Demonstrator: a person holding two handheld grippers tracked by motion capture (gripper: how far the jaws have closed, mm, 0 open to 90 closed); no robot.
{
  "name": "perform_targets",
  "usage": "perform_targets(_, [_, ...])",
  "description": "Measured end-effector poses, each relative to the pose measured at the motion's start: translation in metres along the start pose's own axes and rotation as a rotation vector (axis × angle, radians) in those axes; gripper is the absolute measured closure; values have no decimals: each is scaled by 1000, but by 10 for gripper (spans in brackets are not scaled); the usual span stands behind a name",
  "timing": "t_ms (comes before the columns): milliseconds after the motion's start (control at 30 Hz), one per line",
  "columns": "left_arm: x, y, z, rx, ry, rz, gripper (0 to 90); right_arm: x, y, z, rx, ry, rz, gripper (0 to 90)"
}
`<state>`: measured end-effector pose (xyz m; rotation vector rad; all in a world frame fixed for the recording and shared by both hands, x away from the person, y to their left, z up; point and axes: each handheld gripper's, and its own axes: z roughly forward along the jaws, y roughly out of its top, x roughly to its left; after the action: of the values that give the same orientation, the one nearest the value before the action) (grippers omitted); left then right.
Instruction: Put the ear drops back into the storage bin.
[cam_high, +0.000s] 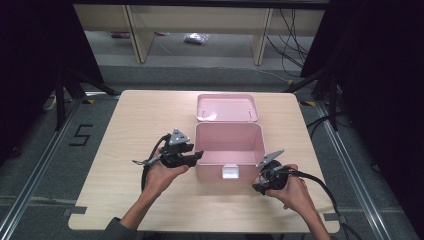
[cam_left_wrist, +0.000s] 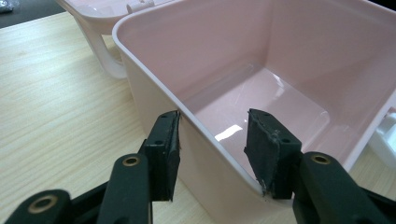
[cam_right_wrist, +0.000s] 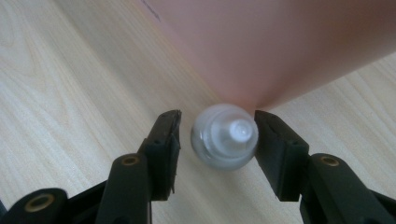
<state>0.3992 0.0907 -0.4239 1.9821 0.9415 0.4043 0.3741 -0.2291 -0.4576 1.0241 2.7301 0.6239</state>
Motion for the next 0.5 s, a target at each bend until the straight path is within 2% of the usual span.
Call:
perform_targets(33, [0,0,0,0,0,1,543,0,0,0,1,5,-2,531])
perform_targets(100, [0,0,0,1,0,1,543,2,0,-2,24,1,36,535])
perform_targets(133, [0,0,0,1,0,0,543,3,0,-1,21,15,47,538])
perform_targets(167, [0,0,0,1,0,1,543,1,0,-1,6,9,19,541])
perform_targets(233, [0,0,0,1,1,2,543,0,1,-1,4,8,8,546])
perform_targets(267, [0,0,0,-2,1,-2,543,1,1,-1,8,10,19,550])
perform_targets(500, [0,0,0,1,1,2,543,-1,1,-1,4,0,6,598])
